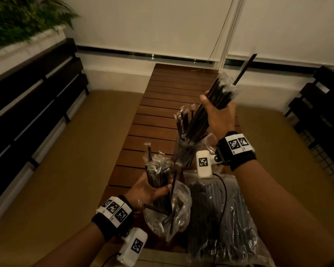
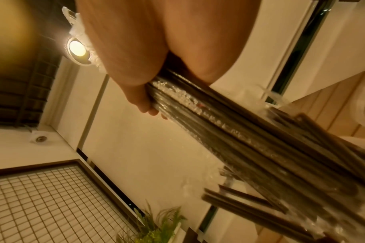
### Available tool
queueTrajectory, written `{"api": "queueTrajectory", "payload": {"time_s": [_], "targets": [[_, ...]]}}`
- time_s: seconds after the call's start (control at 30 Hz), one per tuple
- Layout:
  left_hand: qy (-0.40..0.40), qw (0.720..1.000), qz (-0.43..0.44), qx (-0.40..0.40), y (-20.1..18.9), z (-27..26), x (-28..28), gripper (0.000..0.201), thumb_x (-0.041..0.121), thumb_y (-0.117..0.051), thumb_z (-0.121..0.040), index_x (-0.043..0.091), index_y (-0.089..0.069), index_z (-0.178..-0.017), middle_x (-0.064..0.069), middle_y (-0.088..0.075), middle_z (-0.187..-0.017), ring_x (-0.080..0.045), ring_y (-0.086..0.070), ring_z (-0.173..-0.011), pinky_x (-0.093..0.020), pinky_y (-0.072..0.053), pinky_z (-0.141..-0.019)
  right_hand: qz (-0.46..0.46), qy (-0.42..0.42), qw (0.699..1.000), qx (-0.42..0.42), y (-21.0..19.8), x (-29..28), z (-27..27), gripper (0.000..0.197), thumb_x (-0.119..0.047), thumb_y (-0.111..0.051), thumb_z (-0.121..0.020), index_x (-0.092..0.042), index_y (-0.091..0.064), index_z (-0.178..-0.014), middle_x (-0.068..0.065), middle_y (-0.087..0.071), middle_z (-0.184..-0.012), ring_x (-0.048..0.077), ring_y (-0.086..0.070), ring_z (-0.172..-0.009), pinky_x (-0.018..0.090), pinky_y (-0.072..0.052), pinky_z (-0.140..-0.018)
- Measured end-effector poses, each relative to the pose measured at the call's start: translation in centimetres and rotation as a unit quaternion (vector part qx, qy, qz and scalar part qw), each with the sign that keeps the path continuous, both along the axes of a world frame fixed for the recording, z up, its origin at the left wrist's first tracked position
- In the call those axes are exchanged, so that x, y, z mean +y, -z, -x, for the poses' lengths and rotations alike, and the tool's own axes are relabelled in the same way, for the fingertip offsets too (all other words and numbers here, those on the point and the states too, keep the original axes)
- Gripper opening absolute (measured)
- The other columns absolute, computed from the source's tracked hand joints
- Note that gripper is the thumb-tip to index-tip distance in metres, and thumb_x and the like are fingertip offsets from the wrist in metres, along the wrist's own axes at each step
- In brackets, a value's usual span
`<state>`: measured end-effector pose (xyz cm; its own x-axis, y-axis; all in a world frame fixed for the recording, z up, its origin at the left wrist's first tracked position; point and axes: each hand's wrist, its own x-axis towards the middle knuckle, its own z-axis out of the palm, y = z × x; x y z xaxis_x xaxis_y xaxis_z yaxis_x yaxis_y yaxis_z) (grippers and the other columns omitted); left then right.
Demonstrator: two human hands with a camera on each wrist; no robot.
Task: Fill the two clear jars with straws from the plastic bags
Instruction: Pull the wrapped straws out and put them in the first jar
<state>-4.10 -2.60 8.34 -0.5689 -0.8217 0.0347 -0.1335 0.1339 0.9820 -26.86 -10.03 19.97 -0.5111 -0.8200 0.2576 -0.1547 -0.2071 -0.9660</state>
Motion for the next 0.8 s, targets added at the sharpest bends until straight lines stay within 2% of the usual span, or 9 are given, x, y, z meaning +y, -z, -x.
{"api": "queueTrajectory", "payload": {"time_s": [0.13,0.2,0.3,0.4,0.47,0.57,0.63,0.7,0.8], "targets": [[-0.004,1.0,0.004,-0.008,0.0,0.0,-0.1,0.023,-0.006,-0.066,-0.085,0.017,-0.062,-0.088,0.023,-0.071,-0.079,0.01,-0.065,-0.077,-0.007,-0.049,-0.071,-0.037,-0.013,0.999,0.037,2.3,-1.1,-0.6,0.012,-0.02,-0.076,-0.086,-0.018,-0.073,-0.098,-0.003,-0.075,-0.096,0.013,-0.072,-0.095,0.034,-0.057,-0.089],[-0.008,1.0,0.0,-0.006,0.1,0.0,-0.1,0.023,-0.007,-0.066,-0.084,0.015,-0.062,-0.088,0.023,-0.071,-0.079,0.01,-0.065,-0.077,-0.007,-0.049,-0.071,-0.065,-0.02,0.995,0.072,3.2,-1.7,-0.9,0.015,-0.024,-0.077,-0.085,-0.017,-0.074,-0.097,-0.003,-0.076,-0.097,0.014,-0.072,-0.095,0.037,-0.057,-0.091],[-0.014,1.0,-0.004,-0.002,0.3,0.1,-0.1,0.019,-0.007,-0.066,-0.084,0.011,-0.063,-0.089,0.02,-0.072,-0.076,0.01,-0.065,-0.075,-0.008,-0.05,-0.07,-0.088,-0.028,0.991,0.096,4.3,-2.1,-1.6,0.032,-0.034,-0.079,-0.08,-0.015,-0.074,-0.105,0.0,-0.076,-0.104,0.014,-0.071,-0.1,0.041,-0.056,-0.095],[-0.021,1.0,-0.009,-0.001,0.2,0.1,0.0,0.022,-0.007,-0.066,-0.084,0.014,-0.063,-0.089,0.023,-0.072,-0.078,0.011,-0.066,-0.075,-0.007,-0.049,-0.07,-0.103,-0.021,0.99,0.091,5.4,-2.2,-2.1,0.037,-0.029,-0.08,-0.082,-0.011,-0.07,-0.113,0.002,-0.075,-0.109,0.016,-0.069,-0.102,0.04,-0.055,-0.097],[-0.019,1.0,-0.008,-0.003,0.2,0.1,0.0,0.021,-0.006,-0.066,-0.084,0.014,-0.064,-0.09,0.022,-0.073,-0.079,0.01,-0.066,-0.077,-0.007,-0.05,-0.071,-0.117,-0.025,0.989,0.091,5.8,-2.1,-2.4,0.033,-0.026,-0.08,-0.083,-0.011,-0.07,-0.111,0.001,-0.074,-0.105,0.015,-0.068,-0.099,0.042,-0.055,-0.097],[-0.02,1.0,-0.004,-0.002,0.2,0.0,-0.1,0.016,-0.006,-0.067,-0.084,0.008,-0.065,-0.093,0.012,-0.073,-0.079,0.01,-0.066,-0.08,-0.007,-0.049,-0.072,-0.115,-0.036,0.989,0.09,5.5,-1.9,-2.6,0.037,-0.028,-0.083,-0.08,-0.015,-0.067,-0.111,-0.008,-0.07,-0.101,0.012,-0.065,-0.097,0.039,-0.054,-0.094],[-0.018,1.0,0.0,0.003,0.2,-0.1,0.0,0.015,-0.005,-0.066,-0.084,-0.001,-0.065,-0.099,0.007,-0.069,-0.085,0.01,-0.065,-0.081,-0.006,-0.049,-0.073,-0.096,-0.028,0.993,0.065,4.8,-1.6,-2.6,0.048,-0.033,-0.087,-0.074,-0.027,-0.06,-0.113,-0.015,-0.065,-0.104,0.009,-0.064,-0.1,0.036,-0.053,-0.093],[-0.014,1.0,0.003,0.005,0.2,-0.1,0.0,0.017,-0.004,-0.066,-0.085,-0.007,-0.064,-0.102,0.004,-0.068,-0.09,0.01,-0.065,-0.082,-0.006,-0.049,-0.073,-0.063,-0.024,0.997,0.029,4.1,-1.3,-2.4,0.061,-0.038,-0.089,-0.068,-0.04,-0.053,-0.117,-0.015,-0.063,-0.111,0.008,-0.065,-0.105,0.034,-0.055,-0.092],[-0.012,1.0,0.003,0.0,0.2,-0.2,0.0,0.018,-0.003,-0.066,-0.085,-0.007,-0.064,-0.103,0.003,-0.068,-0.091,0.008,-0.066,-0.082,-0.007,-0.05,-0.073,-0.019,-0.004,0.999,0.04,3.1,-0.8,-2.3,0.066,-0.042,-0.086,-0.071,-0.041,-0.049,-0.125,-0.013,-0.063,-0.12,0.003,-0.063,-0.107,0.026,-0.054,-0.088]]}}
